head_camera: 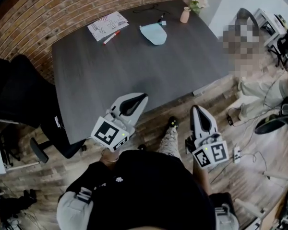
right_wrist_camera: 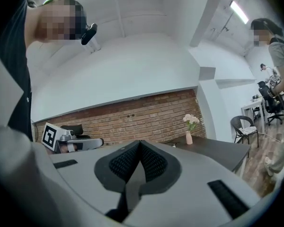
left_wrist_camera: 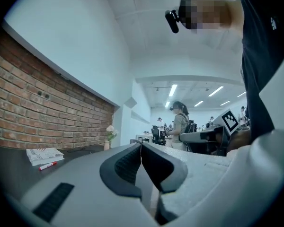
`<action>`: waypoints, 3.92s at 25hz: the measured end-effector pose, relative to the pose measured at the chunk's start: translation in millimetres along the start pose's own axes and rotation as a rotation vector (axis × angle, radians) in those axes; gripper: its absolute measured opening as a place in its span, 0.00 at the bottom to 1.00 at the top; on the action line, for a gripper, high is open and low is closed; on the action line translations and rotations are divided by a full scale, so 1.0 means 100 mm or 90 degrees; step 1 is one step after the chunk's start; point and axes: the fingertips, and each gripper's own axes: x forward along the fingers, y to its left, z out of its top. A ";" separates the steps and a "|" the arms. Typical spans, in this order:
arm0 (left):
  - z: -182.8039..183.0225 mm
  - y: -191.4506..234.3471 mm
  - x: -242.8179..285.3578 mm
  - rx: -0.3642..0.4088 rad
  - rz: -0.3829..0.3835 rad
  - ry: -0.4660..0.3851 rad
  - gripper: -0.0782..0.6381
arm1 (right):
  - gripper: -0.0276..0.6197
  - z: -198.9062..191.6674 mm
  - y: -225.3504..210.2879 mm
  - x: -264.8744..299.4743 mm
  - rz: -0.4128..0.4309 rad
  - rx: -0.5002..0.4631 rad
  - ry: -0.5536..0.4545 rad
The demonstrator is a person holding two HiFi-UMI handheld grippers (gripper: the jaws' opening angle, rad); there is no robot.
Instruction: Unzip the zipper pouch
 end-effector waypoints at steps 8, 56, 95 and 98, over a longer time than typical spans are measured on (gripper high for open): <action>0.06 0.48 0.53 0.011 0.104 0.009 0.12 | 0.04 0.18 -0.66 0.78 0.084 -0.017 0.007; -0.09 2.16 1.84 0.008 0.394 0.010 0.12 | 0.05 0.01 -2.11 3.85 0.331 -0.167 0.156; -1.03 3.47 1.65 -0.115 0.469 0.060 0.12 | 0.24 -2.14 -2.56 5.79 0.237 -0.224 0.460; -1.01 3.48 1.62 -0.109 0.476 0.055 0.12 | 0.24 -2.24 -2.58 5.83 0.237 -0.253 0.481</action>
